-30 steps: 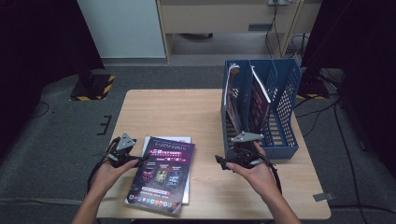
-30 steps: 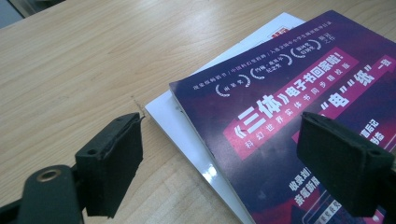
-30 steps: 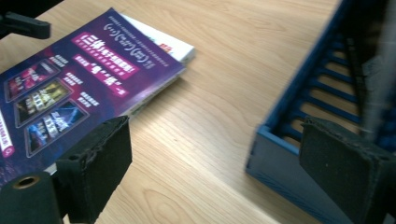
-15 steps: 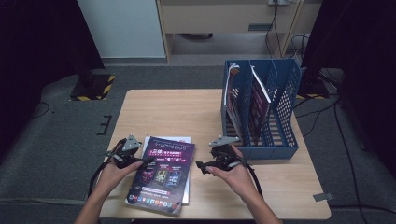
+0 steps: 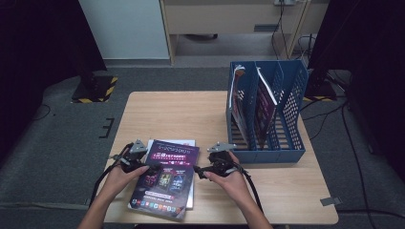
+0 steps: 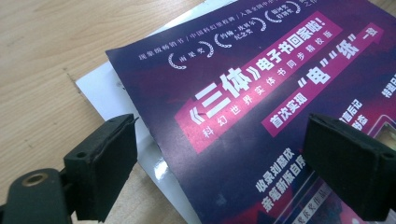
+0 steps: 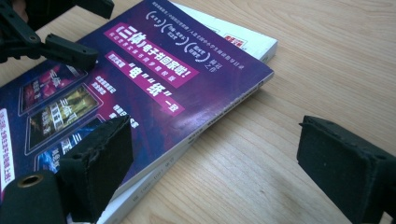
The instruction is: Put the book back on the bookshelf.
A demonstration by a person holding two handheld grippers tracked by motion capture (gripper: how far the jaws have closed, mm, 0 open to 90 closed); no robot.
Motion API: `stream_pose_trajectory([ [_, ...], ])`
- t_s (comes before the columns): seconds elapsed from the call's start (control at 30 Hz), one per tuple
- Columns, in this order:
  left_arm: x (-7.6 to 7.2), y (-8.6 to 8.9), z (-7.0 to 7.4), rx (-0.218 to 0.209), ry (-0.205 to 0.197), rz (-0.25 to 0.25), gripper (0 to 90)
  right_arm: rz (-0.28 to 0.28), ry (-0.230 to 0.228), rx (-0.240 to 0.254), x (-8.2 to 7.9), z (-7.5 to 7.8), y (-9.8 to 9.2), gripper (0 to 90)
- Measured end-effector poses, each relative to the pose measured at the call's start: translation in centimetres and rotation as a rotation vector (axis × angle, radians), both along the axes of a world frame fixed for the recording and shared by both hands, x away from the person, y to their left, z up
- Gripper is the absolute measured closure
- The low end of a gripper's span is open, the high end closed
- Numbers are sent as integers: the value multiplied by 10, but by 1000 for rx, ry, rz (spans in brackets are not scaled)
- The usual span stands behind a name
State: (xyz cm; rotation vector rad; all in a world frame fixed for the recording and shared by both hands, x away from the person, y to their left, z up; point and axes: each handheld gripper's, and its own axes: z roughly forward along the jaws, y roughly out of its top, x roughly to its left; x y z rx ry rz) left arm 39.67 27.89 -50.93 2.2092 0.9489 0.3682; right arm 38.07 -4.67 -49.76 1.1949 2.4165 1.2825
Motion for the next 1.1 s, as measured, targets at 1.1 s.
stream_pose_trajectory([
  [1.1, -1, -2, -1, -34, 34, -17, 141, 92, 63, -101, 27, -13, 29, 116],
])
